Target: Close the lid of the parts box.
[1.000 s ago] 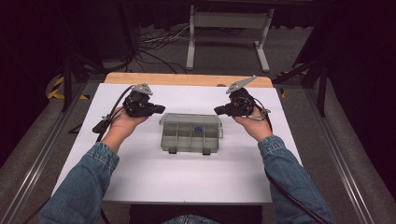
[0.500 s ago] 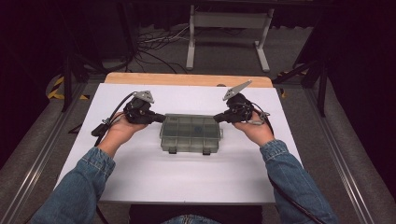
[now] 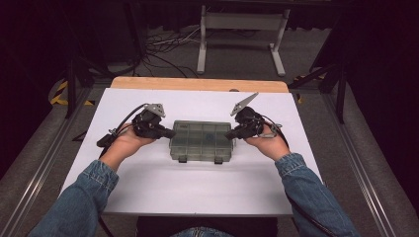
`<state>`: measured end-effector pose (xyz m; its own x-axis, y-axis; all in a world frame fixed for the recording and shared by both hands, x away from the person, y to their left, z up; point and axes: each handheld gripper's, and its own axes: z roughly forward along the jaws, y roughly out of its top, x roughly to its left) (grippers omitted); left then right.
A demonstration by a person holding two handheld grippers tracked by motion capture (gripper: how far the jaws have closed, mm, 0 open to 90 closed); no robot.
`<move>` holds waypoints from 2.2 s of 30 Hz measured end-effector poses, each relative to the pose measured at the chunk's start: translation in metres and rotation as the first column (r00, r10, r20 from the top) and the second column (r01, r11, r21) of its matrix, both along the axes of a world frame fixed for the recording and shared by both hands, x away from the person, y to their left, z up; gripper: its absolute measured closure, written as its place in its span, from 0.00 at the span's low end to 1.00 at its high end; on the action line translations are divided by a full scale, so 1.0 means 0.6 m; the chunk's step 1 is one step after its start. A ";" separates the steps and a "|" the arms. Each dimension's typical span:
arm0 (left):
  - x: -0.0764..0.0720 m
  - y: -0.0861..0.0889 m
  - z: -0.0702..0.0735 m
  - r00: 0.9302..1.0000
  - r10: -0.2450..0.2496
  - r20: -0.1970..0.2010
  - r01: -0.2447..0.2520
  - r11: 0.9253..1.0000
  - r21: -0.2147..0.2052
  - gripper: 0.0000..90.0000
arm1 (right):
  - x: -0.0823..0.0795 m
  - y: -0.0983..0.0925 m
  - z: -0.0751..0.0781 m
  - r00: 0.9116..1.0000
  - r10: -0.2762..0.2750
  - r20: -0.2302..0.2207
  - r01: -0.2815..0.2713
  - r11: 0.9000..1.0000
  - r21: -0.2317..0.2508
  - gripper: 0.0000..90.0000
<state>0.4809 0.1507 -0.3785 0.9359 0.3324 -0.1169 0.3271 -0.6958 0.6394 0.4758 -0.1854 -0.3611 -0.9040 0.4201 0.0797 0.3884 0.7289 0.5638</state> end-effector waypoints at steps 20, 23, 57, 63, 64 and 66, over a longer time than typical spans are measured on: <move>-0.009 -0.010 -0.018 0.999 -0.033 -0.002 0.033 0.998 0.047 1.00 | -0.010 0.015 -0.027 0.999 0.026 -0.030 -0.027 0.999 -0.037 1.00; -0.010 -0.012 -0.019 0.999 -0.035 -0.002 0.035 0.998 0.052 1.00 | -0.010 0.015 -0.031 0.999 0.026 -0.034 -0.027 0.999 -0.039 1.00; -0.013 -0.018 -0.034 0.999 -0.048 -0.020 0.050 0.995 0.083 0.99 | -0.018 0.015 -0.048 0.999 0.023 -0.033 -0.024 0.999 -0.047 0.98; -0.013 -0.017 -0.034 0.999 -0.044 -0.017 0.045 0.996 0.076 0.99 | -0.021 0.015 -0.047 1.000 0.017 -0.021 -0.018 0.999 -0.043 0.95; -0.015 -0.017 -0.032 0.999 -0.042 -0.017 0.043 0.996 0.073 0.99 | -0.022 0.014 -0.046 1.000 0.018 -0.017 -0.018 0.999 -0.035 0.95; -0.020 -0.017 -0.026 0.999 -0.041 -0.002 0.041 0.998 0.057 0.97 | -0.026 0.011 -0.040 1.000 0.011 0.013 -0.010 1.000 -0.008 0.93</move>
